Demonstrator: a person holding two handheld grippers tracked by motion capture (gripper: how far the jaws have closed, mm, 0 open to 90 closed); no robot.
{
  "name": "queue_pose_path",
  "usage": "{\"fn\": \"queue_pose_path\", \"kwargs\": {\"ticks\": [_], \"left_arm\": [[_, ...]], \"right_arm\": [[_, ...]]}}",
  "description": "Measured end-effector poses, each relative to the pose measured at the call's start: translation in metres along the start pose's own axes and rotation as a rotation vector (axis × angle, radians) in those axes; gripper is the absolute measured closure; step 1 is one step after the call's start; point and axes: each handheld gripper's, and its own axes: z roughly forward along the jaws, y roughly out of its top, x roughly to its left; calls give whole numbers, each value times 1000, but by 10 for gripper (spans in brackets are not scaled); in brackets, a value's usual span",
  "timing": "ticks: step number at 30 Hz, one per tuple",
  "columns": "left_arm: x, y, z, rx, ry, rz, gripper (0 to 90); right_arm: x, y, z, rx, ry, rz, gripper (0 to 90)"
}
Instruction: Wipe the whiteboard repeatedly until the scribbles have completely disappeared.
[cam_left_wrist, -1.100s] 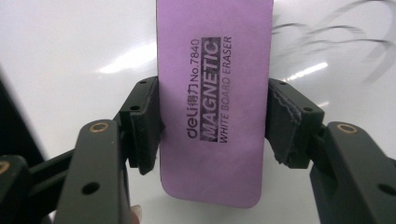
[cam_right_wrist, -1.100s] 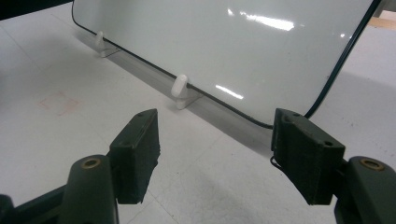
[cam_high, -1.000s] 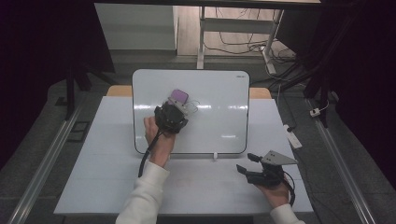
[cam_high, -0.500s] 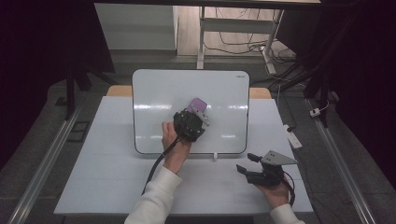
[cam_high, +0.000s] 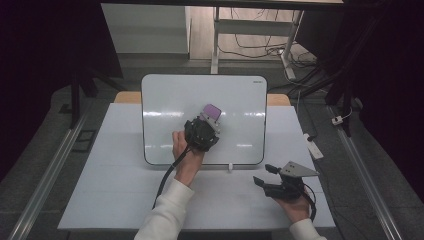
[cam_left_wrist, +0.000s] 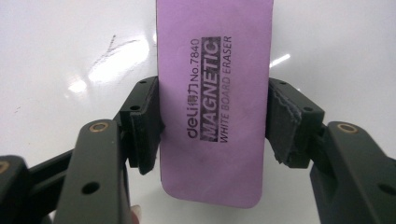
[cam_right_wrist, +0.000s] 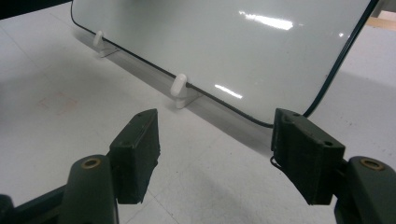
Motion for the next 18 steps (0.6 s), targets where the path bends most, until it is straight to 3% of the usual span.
{"fn": "queue_pose_path", "kwargs": {"ticks": [8,11,18], "left_arm": [[15,0,-1,-8,30,-76,412],[14,1,0,-7,48,-89,412],[-4,7,3,4,82,-29,412]], "right_arm": [[0,0,0,0,-3,0,320],[0,0,1,1,-8,1,320],[0,0,0,2,-6,-2,320]]}}
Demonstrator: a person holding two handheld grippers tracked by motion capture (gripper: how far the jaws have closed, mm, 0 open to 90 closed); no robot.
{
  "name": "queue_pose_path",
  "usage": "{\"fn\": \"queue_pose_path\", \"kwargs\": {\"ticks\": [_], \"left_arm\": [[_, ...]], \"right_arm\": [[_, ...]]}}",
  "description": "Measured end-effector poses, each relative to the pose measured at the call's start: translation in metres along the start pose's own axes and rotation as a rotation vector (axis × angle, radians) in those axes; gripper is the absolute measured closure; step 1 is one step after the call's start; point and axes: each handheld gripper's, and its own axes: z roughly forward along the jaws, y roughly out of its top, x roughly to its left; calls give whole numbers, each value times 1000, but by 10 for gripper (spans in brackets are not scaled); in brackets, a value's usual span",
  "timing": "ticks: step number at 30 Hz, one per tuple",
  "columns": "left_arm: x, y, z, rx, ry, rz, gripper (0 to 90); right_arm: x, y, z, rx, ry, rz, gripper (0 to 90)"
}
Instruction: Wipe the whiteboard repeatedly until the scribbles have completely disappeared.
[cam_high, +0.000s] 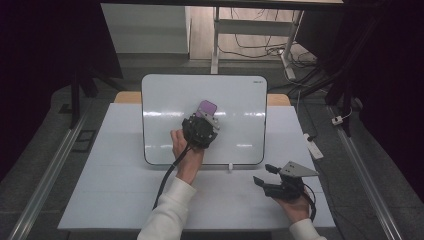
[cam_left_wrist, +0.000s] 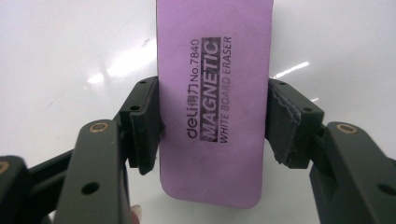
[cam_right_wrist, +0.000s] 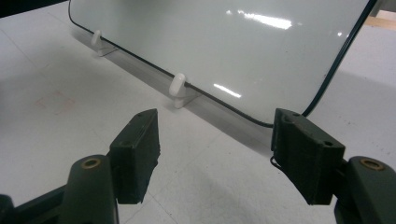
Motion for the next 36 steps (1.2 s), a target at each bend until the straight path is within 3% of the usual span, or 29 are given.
{"fn": "queue_pose_path", "kwargs": {"ticks": [6,9,12,19,22,26,34,36], "left_arm": [[-34,5,-2,-3,-36,85,412],[-39,5,-2,-5,-49,106,412],[-31,6,-2,-4,-80,76,413],[-1,15,0,-10,-40,-1,412],[6,19,2,-11,-40,-35,412],[-1,20,3,-22,-17,-31,412],[-19,27,3,-35,-39,-3,412],[-19,27,3,-37,-46,-7,412]], "right_arm": [[0,1,-1,-3,2,3,320],[0,0,-1,-8,1,6,321],[0,0,-2,-8,0,4,321],[0,0,-2,-6,2,4,321],[0,0,-1,-5,2,3,321],[-1,0,-2,-6,0,6,321],[0,0,-1,-4,2,4,321],[0,0,-2,-5,1,5,321]]}}
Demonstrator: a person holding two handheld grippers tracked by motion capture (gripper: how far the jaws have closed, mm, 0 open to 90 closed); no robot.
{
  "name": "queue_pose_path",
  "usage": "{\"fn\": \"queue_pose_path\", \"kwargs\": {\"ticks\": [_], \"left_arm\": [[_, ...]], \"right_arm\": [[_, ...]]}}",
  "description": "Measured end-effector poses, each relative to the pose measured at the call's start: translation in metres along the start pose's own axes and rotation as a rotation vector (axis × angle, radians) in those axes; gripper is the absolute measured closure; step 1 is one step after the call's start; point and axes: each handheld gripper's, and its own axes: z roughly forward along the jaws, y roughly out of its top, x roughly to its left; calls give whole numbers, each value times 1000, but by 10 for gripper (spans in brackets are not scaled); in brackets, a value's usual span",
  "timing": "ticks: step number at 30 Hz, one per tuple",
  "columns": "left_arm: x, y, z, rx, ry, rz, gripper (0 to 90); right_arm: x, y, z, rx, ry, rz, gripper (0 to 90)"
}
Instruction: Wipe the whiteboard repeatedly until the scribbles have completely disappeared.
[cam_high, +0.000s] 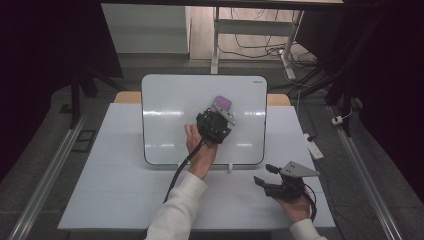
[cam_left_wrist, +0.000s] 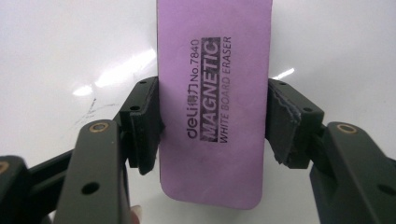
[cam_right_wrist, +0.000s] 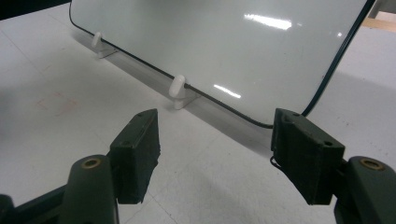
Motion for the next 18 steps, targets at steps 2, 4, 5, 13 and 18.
{"fn": "queue_pose_path", "kwargs": {"ticks": [2,4,5,13,18], "left_arm": [[5,0,0,-5,3,-5,412],[14,0,-1,-9,23,-22,412],[21,0,-1,-9,40,-33,412],[68,-8,-2,-9,77,-126,412],[54,-5,1,-16,73,-83,412]], "right_arm": [[-1,0,0,-2,-1,1,321],[-1,0,0,-2,0,3,321],[-1,-1,0,-2,-1,2,321],[0,-1,1,3,0,-1,321],[0,-1,1,4,-1,0,321]]}}
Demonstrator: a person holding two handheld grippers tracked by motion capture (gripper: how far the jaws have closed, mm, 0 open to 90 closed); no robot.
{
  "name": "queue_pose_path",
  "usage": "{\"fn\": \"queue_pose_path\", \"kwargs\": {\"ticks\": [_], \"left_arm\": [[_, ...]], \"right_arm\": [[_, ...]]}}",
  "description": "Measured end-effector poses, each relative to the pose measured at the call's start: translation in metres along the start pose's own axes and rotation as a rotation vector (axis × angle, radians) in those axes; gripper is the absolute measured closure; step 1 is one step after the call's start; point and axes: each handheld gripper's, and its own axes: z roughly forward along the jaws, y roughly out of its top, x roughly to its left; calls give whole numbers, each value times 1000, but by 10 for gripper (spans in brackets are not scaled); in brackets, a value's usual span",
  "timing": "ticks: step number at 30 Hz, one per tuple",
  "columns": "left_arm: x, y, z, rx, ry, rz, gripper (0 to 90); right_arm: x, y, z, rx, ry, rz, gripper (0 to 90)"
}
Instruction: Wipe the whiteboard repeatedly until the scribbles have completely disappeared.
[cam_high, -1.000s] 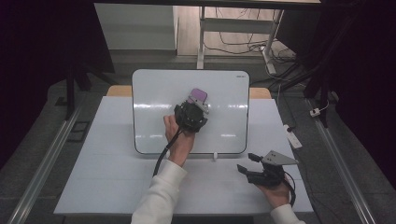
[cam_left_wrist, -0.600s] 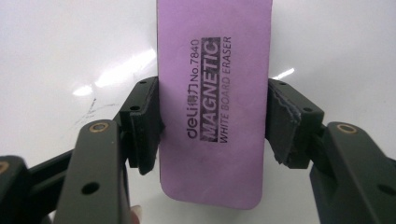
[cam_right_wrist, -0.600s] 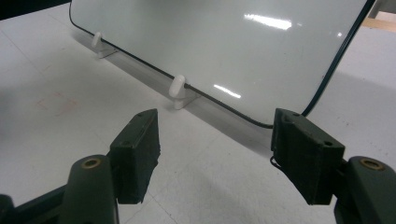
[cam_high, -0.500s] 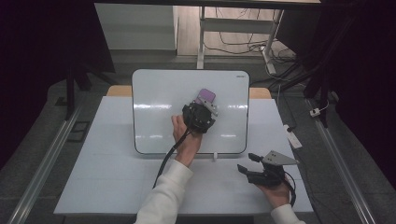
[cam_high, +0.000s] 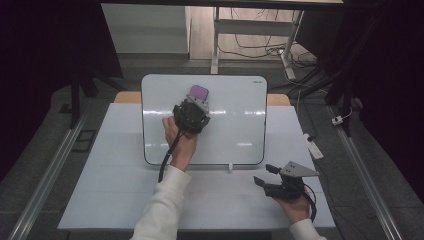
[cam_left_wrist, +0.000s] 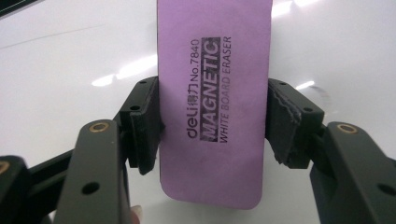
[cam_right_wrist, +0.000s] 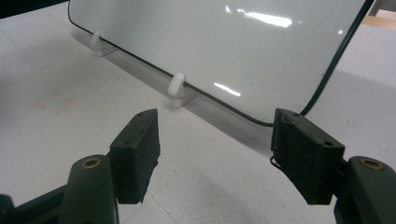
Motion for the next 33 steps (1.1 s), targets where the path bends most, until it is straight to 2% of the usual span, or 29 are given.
{"fn": "queue_pose_path", "kwargs": {"ticks": [5,9,13,15,17,19,26,28,30,31,33], "left_arm": [[-31,7,1,-15,-26,58,412],[-52,12,1,-28,-56,85,412],[-66,13,0,-35,-78,109,412],[-69,13,-1,-38,-78,117,411],[-65,13,-1,-41,-95,106,412],[-57,12,-1,-43,-74,102,412],[4,9,2,-28,4,1,412],[17,7,3,-25,15,-22,412],[19,6,3,-25,19,-17,412],[16,5,3,-24,28,-5,412],[8,6,3,-26,17,8,412]], "right_arm": [[0,0,-1,-1,1,-1,321],[-1,0,-1,-4,0,2,321],[0,0,0,-2,2,1,321],[0,0,-1,-1,2,-1,321],[0,0,-1,-4,1,1,321],[-1,0,-1,-3,0,3,321],[-1,-1,-1,-3,-1,0,321],[-1,-1,-1,0,-2,0,321],[-1,-1,0,-2,-1,0,321],[-1,-1,0,0,-2,-1,321],[0,-1,1,3,-1,-2,321]]}}
